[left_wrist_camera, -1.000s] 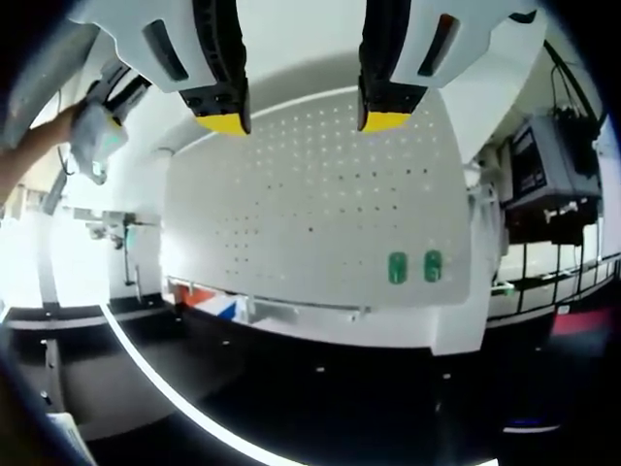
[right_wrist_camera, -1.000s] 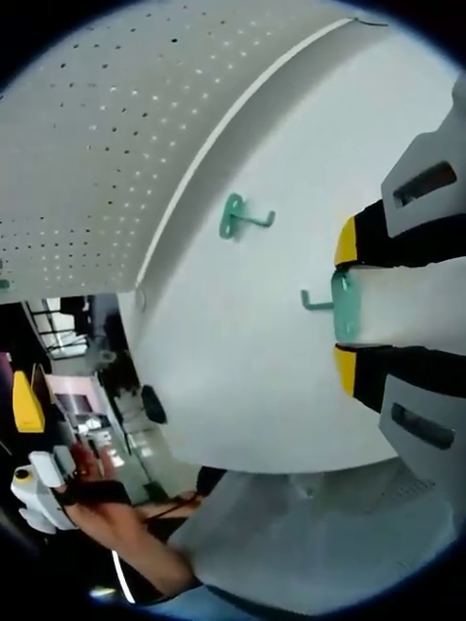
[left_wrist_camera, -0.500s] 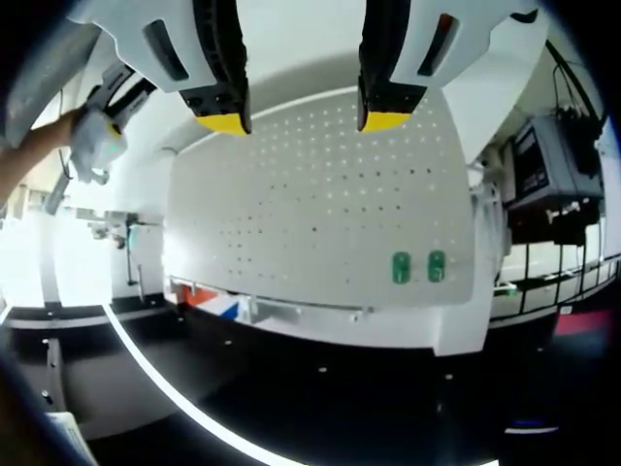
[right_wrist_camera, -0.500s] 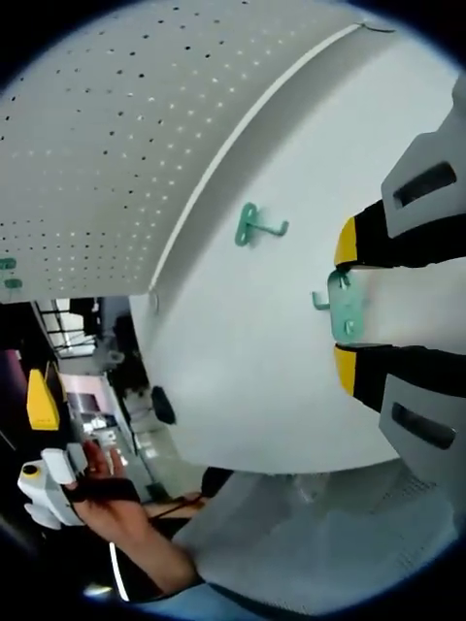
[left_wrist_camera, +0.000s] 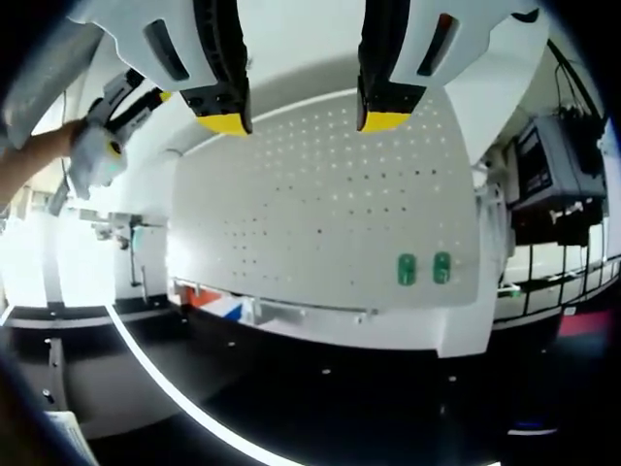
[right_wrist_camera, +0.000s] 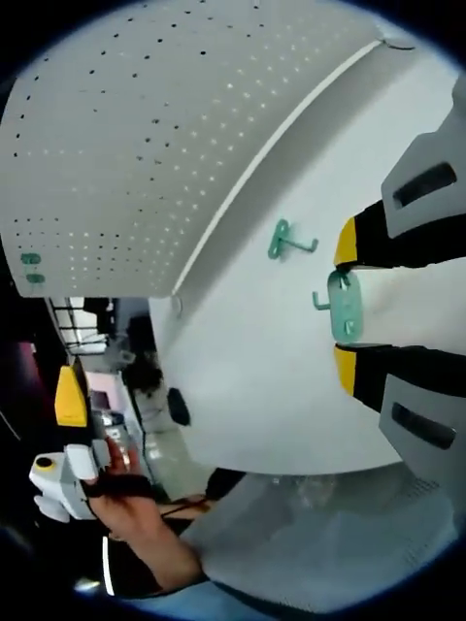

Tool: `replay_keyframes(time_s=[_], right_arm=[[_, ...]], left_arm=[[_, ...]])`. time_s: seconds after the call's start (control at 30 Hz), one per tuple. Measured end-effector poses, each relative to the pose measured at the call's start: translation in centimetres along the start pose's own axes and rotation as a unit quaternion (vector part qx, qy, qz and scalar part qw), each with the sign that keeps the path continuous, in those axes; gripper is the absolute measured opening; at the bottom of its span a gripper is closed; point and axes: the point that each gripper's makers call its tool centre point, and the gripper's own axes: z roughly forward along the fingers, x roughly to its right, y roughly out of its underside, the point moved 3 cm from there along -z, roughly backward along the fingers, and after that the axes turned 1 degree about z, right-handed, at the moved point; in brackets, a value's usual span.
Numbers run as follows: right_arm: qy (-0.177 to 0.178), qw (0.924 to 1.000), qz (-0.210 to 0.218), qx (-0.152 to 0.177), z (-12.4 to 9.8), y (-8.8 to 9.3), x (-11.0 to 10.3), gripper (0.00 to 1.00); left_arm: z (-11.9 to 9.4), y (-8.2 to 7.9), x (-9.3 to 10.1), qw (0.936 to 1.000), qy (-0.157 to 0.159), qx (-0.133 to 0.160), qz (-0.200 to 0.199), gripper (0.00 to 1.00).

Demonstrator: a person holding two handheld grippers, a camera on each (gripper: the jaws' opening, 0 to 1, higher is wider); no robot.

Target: Insert the hook assembly into the mounting plate slot until the hook locks in place.

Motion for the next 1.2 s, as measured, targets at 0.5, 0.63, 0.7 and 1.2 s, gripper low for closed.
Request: replay_keyframes(time_s=[0.5, 0.63, 0.7, 1.2], right_arm=[[0.018, 0.9981, -0.03, 0.051, -1.9, -4.1, 0.0, 0.29], [0.02, 0.997, -0.038, 0.065, -2.2, -5.1, -0.3, 0.28], [0.02, 0.9964, -0.043, 0.071, -2.3, -5.6, -0.5, 0.28], [0.024, 0.9894, -0.075, 0.122, -3.8, -8.8, -1.4, 0.28]], left_arm=[[0.1, -0.4, 1.8, 0.9986, 0.048, -0.02, 0.008, 0.44], [0.0, -0.1, 2.0, 0.9975, 0.064, -0.03, 0.006, 0.42], [-0.1, -0.1, 2.3, 0.9965, 0.077, -0.035, -0.002, 0.42], [0.1, 0.4, 3.2, 0.9905, 0.122, -0.054, -0.034, 0.41]])
